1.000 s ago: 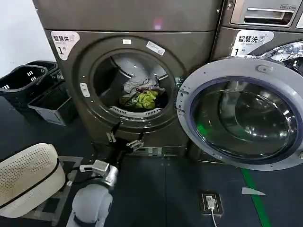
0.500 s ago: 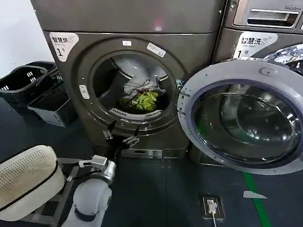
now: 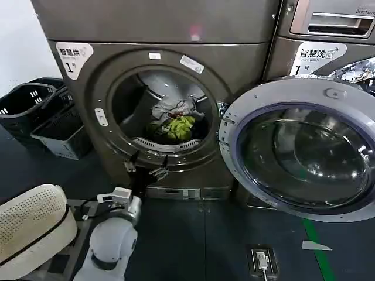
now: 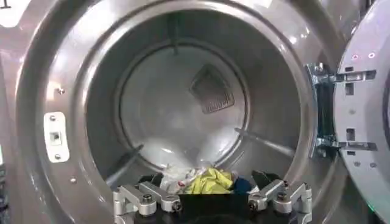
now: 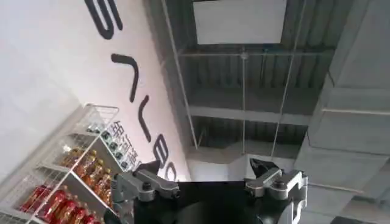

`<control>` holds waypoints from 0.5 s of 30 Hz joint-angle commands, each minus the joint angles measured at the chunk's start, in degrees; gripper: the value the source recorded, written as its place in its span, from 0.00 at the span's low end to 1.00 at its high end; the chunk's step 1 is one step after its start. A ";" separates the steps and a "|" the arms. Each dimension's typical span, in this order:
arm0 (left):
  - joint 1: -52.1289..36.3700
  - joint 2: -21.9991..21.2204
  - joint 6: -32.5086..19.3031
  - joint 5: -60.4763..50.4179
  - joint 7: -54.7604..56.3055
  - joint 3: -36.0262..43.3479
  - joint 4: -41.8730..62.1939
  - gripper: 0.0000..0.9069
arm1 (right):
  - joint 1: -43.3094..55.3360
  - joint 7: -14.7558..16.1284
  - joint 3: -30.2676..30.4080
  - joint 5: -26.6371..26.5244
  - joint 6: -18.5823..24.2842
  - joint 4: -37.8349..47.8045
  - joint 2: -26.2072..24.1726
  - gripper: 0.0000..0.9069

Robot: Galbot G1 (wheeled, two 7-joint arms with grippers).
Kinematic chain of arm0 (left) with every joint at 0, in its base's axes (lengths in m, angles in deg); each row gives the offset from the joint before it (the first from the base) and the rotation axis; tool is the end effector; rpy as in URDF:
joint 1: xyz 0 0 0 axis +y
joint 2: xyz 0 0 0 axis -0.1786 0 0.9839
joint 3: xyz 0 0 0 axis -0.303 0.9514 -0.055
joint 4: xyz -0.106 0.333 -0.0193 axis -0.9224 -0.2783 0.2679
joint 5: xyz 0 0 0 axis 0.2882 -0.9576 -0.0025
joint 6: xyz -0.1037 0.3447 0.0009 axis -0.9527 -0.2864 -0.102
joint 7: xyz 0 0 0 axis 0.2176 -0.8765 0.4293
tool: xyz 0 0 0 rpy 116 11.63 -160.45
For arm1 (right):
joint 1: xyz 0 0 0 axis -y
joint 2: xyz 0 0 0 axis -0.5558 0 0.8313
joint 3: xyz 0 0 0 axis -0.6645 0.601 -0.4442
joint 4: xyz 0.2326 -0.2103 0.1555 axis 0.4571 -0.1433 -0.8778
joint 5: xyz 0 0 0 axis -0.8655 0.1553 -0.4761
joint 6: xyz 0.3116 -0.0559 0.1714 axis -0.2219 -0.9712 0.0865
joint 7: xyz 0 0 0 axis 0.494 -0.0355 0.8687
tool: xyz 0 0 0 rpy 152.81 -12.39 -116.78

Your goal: Grasp the clothes from the dryer.

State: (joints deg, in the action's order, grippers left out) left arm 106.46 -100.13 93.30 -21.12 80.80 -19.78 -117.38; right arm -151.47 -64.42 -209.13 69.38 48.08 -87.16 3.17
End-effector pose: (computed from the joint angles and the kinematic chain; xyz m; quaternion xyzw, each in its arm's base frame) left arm 0.2878 -0.0074 -0.2003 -0.0785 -0.9941 -0.0613 0.0430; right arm -0.0886 -0.3640 0.0566 0.5485 0.7096 -0.3747 0.2350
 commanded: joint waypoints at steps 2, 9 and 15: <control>-0.43 0.05 0.81 -0.48 -1.03 -0.12 0.13 1.00 | -0.07 0.03 -0.12 -0.13 -0.03 -0.05 -0.05 1.00; -0.81 -0.01 0.89 -0.75 -0.88 -0.09 0.24 1.00 | -0.11 0.05 -0.12 -0.29 -0.04 -0.11 0.05 1.00; -0.82 -0.15 0.36 -1.92 -1.77 -0.01 0.61 1.00 | -0.02 0.09 -0.09 -0.26 0.03 -0.04 0.08 1.00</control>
State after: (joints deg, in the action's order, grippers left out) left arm 105.62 -100.16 93.98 -21.90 79.90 -19.86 -117.10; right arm -151.54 -64.34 -209.18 69.13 48.06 -87.22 3.23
